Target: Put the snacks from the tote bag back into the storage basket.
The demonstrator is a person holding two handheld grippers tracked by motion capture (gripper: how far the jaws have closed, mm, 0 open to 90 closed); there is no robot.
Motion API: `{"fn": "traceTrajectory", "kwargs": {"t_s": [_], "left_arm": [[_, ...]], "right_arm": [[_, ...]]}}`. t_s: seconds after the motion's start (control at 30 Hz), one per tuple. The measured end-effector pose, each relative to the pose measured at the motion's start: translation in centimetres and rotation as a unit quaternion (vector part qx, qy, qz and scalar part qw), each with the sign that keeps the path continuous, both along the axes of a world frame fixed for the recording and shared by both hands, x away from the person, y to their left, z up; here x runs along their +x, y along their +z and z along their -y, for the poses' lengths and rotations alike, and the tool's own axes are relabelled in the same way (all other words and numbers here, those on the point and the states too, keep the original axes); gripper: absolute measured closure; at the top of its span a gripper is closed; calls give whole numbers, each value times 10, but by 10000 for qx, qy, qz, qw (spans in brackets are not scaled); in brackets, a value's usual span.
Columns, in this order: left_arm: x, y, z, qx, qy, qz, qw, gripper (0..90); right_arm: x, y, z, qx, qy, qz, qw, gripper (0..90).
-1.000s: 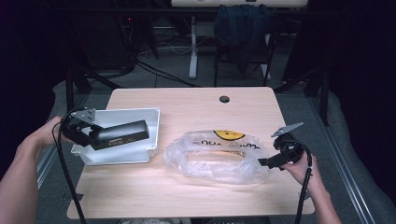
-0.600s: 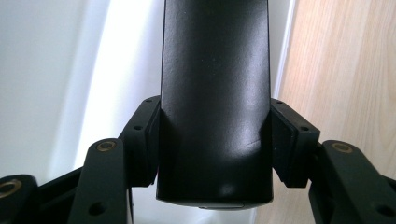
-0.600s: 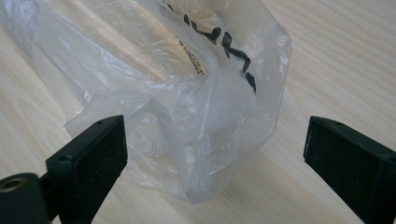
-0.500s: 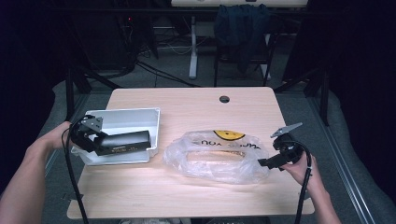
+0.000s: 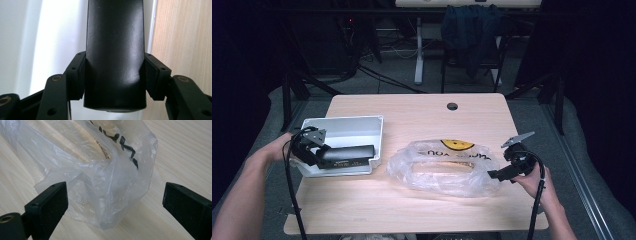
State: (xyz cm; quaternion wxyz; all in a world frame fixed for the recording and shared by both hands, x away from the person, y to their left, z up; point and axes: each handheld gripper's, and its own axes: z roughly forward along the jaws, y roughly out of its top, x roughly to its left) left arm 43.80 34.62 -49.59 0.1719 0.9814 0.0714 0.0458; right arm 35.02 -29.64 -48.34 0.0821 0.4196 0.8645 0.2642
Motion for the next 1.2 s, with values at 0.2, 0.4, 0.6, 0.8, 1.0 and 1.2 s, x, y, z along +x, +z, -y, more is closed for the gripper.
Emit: {"fn": "traceTrajectory", "kwargs": {"t_s": [0.2,0.4,0.6,0.8,1.0,1.2], "left_arm": [[1,-4,3,50,-50,-8,10000,436],[2,-6,5,78,-77,2,9999,433],[3,-10,8,199,-61,18,9998,424],[4,-18,11,461,-67,-16,9989,417],[6,-20,14,727,165,-32,9972,357],[7,-15,14,736,677,-1,9950,137]], "right_arm": [[0,0,0,-38,37,-4,10000,57],[0,-1,0,-56,43,0,10000,57],[0,0,0,-56,45,-8,10000,57],[0,0,0,-49,20,2,10000,57],[-1,0,0,-53,-6,7,10000,57],[-1,1,1,-32,47,25,10000,55]]}}
